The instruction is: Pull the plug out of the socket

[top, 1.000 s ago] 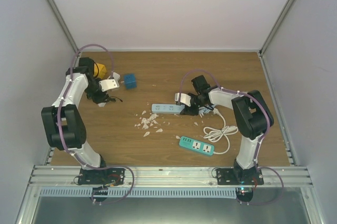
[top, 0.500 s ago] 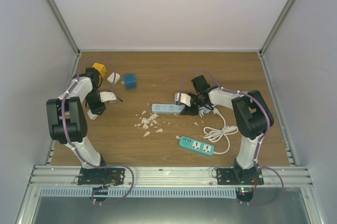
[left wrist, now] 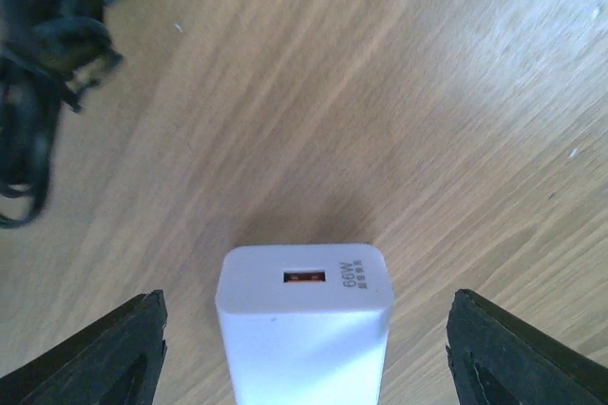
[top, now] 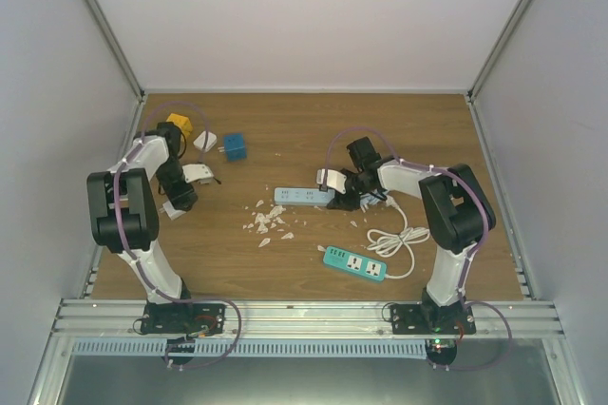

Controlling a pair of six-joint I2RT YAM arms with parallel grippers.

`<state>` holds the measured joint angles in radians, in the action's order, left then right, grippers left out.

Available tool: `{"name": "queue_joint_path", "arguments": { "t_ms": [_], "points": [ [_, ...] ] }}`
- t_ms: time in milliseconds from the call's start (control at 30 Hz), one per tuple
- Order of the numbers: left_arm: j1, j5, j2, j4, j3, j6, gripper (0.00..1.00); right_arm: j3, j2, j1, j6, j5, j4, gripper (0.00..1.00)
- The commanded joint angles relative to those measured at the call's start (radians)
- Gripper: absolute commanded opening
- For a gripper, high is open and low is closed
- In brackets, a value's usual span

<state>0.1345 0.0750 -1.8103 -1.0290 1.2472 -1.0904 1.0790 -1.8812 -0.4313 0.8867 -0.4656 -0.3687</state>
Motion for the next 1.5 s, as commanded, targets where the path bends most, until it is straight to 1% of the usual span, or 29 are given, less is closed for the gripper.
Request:
{"name": "queue_joint_path", "arguments": {
  "t_ms": [0,100,167,233,333,400,467,633,867,933,1033,1167,1300,1367,1467],
  "points": [
    [-0.015,-0.151,0.008,-0.079,0.081,0.011,0.82,-0.009,0.008,0.022,0.012,0.074,-0.107,0.57],
    [-0.037,-0.277,0.062,-0.121,0.098,-0.036,0.83,0.002,0.021,0.03,0.023,0.074,-0.133,0.6],
    [-0.054,-0.358,0.095,-0.141,0.097,-0.064,0.83,0.006,0.026,0.04,0.033,0.078,-0.148,0.59],
    [-0.067,-0.421,0.117,-0.135,0.094,-0.067,0.82,0.007,0.03,0.06,0.045,0.082,-0.159,0.52],
    [-0.082,-0.494,0.149,-0.11,0.084,-0.064,0.8,0.007,0.032,0.086,0.068,0.096,-0.176,0.36],
    [-0.094,-0.53,0.171,-0.093,0.073,-0.066,0.79,0.006,0.038,0.106,0.084,0.1,-0.188,0.29],
    [-0.109,-0.547,0.192,-0.075,0.057,-0.074,0.79,0.006,0.045,0.127,0.106,0.106,-0.202,0.24],
    [-0.126,-0.562,0.235,-0.033,0.02,-0.088,0.79,-0.009,0.07,0.193,0.189,0.132,-0.25,0.21],
    [-0.127,-0.591,0.248,-0.011,-0.003,-0.082,0.78,-0.095,0.14,0.294,0.308,0.197,-0.272,0.21],
    [-0.158,-0.599,0.254,-0.003,-0.012,-0.082,0.78,-0.099,0.152,0.332,0.328,0.2,-0.29,0.21],
    [-0.175,-0.6,0.259,0.011,-0.028,-0.079,0.78,-0.114,0.178,0.381,0.361,0.209,-0.307,0.21],
    [-0.19,-0.617,0.257,0.038,-0.037,-0.058,0.79,-0.162,0.229,0.416,0.408,0.224,-0.307,0.23],
    [-0.206,-0.64,0.248,0.053,-0.035,-0.035,0.79,-0.184,0.251,0.466,0.413,0.226,-0.309,0.25],
    [-0.213,-0.648,0.247,0.064,-0.035,-0.025,0.79,-0.188,0.26,0.476,0.413,0.226,-0.307,0.3],
    [-0.222,-0.663,0.249,0.079,-0.03,-0.009,0.81,-0.173,0.282,0.477,0.397,0.206,-0.305,0.46]
  ]
}}
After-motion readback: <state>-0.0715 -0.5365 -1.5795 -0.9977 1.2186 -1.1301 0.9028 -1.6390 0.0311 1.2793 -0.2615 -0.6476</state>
